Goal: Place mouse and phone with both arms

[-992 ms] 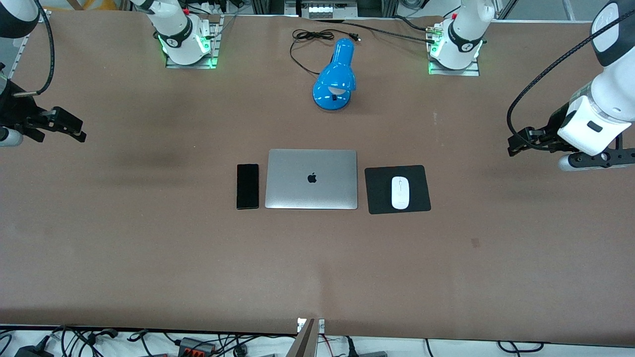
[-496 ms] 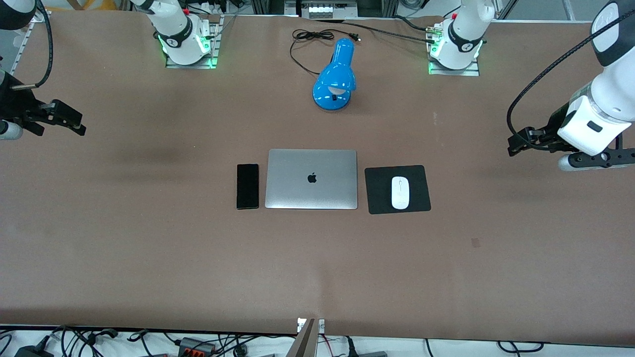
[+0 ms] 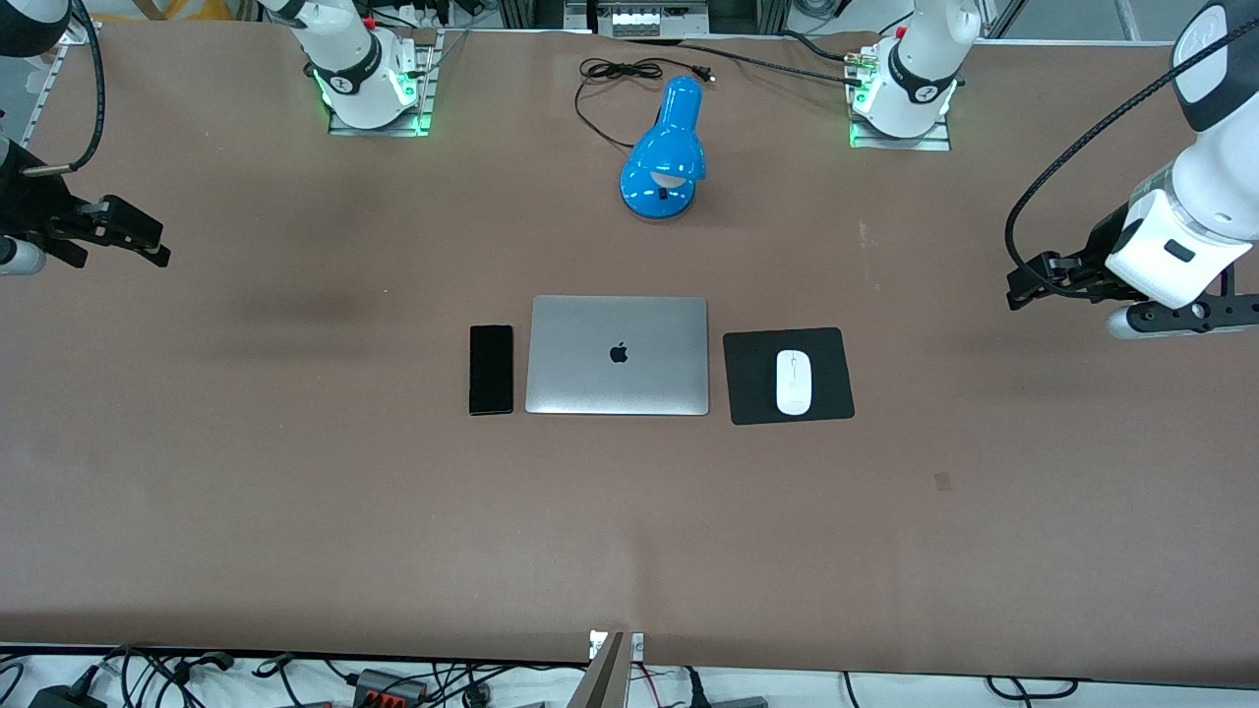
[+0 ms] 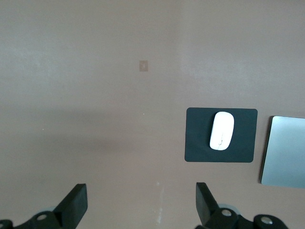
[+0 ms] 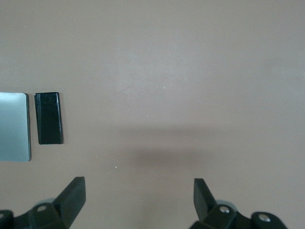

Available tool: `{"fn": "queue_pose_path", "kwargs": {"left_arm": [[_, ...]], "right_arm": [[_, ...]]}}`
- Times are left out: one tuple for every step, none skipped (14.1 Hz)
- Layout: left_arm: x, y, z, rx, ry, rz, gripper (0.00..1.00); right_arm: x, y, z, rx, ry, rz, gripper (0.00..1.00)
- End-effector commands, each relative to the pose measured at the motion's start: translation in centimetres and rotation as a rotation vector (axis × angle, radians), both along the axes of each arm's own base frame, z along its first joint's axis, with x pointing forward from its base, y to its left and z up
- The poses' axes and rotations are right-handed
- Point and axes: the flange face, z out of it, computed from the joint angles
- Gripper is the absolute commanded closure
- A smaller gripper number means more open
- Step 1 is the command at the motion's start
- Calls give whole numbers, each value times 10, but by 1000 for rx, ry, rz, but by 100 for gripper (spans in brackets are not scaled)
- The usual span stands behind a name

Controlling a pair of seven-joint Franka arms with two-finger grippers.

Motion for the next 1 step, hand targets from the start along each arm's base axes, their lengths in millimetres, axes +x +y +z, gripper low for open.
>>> {"fn": "queue_pose_path", "kwargs": {"left_arm": [[-2,-1,7,-17,-2,-19,0]], "right_arm": [[-5,0,5,-8,2,20,0]]}}
